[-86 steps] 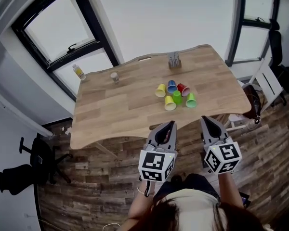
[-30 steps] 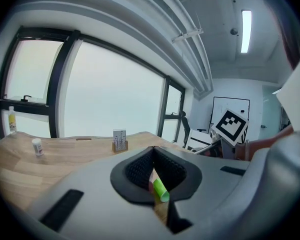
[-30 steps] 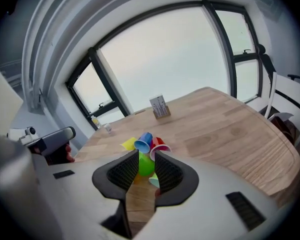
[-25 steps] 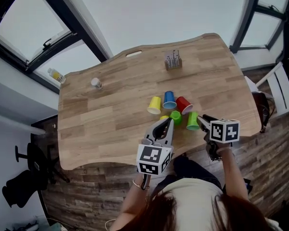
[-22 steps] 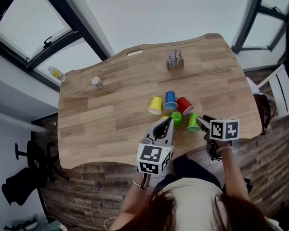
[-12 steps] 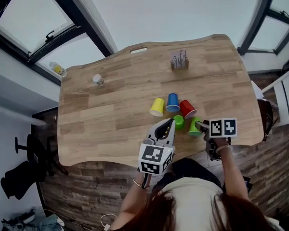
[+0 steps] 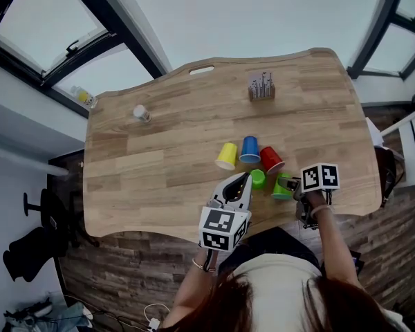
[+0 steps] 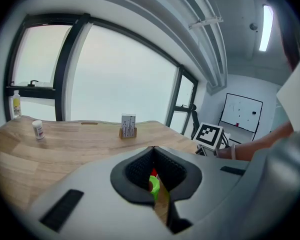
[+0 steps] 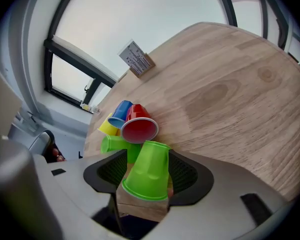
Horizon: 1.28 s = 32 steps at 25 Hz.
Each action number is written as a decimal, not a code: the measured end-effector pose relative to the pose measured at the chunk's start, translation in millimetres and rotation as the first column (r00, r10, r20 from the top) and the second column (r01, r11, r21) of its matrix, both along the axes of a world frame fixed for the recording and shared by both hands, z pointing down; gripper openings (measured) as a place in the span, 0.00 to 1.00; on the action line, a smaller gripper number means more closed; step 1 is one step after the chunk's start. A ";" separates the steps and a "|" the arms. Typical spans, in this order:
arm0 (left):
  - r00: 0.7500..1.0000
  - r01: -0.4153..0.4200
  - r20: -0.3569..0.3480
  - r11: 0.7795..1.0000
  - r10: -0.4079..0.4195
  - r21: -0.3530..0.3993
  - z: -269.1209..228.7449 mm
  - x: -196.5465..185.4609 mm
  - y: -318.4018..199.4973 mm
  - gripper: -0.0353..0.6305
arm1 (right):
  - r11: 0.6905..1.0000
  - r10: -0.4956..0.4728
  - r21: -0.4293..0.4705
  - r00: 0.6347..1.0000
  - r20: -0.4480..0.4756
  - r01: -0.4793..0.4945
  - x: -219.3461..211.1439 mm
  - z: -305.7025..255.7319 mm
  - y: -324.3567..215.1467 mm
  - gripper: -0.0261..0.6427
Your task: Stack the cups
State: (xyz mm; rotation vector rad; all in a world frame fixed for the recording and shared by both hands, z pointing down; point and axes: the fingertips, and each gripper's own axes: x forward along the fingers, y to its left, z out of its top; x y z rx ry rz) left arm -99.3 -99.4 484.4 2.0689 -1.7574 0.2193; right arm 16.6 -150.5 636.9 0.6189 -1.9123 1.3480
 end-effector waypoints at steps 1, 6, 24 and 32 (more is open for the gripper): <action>1.000 0.002 -0.001 1.000 -0.002 -0.004 1.2 -0.3 -1.1 0.08 | 1.000 -0.006 -0.015 1.000 -0.002 0.006 -0.3 3.0 0.4 0.46; 1.000 0.012 -0.004 1.000 -0.012 -0.018 5.7 -2.7 -4.1 0.08 | 0.997 -0.025 -0.070 0.999 -0.023 0.024 -0.6 15.9 3.5 0.47; 0.999 0.044 -0.011 0.999 -0.044 -0.029 11.8 -5.6 5.5 0.08 | 0.997 0.016 0.080 0.998 0.062 -0.021 -0.1 -4.1 -8.0 0.41; 0.997 0.060 -0.043 0.998 -0.062 -0.031 13.8 -1.5 9.4 0.08 | 0.916 -0.031 0.400 0.993 0.117 -0.018 -10.9 -33.0 -27.6 0.41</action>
